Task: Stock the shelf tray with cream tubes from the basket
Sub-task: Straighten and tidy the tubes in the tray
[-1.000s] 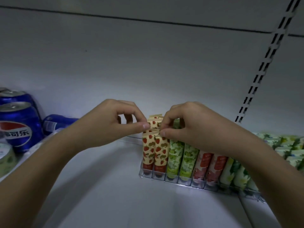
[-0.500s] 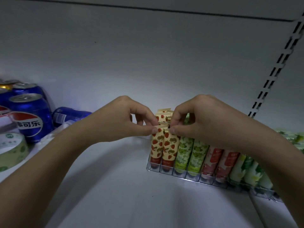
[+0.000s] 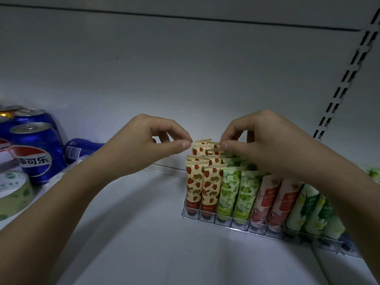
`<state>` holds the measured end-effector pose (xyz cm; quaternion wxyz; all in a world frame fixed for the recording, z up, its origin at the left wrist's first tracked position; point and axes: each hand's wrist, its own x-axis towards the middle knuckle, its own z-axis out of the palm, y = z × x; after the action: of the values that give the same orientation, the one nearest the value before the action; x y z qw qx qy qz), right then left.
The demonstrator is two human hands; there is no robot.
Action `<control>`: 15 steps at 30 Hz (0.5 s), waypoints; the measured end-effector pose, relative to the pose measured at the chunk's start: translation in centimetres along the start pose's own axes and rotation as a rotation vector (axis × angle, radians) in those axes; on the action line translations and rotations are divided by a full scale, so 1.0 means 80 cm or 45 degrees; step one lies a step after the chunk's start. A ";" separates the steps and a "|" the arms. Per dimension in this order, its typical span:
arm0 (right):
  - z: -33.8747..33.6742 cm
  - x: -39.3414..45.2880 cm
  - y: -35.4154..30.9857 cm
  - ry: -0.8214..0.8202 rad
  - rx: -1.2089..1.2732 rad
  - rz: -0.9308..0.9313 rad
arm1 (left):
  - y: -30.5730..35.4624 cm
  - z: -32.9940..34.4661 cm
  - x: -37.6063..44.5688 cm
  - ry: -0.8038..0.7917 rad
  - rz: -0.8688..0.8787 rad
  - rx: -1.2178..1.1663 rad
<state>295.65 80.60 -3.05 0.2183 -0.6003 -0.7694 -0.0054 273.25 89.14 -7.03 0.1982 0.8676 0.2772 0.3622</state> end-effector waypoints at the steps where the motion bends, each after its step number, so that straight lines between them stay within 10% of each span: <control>1: 0.001 0.001 0.002 -0.004 -0.006 0.010 | -0.001 0.001 0.001 0.007 -0.012 0.003; 15: 0.028 0.008 0.008 0.021 -0.001 0.039 | -0.009 0.026 0.003 -0.028 -0.103 -0.095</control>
<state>295.42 81.94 -5.00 0.2246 -0.6119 -0.7583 -0.0074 274.64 89.52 -8.65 0.2481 0.8516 0.2961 0.3544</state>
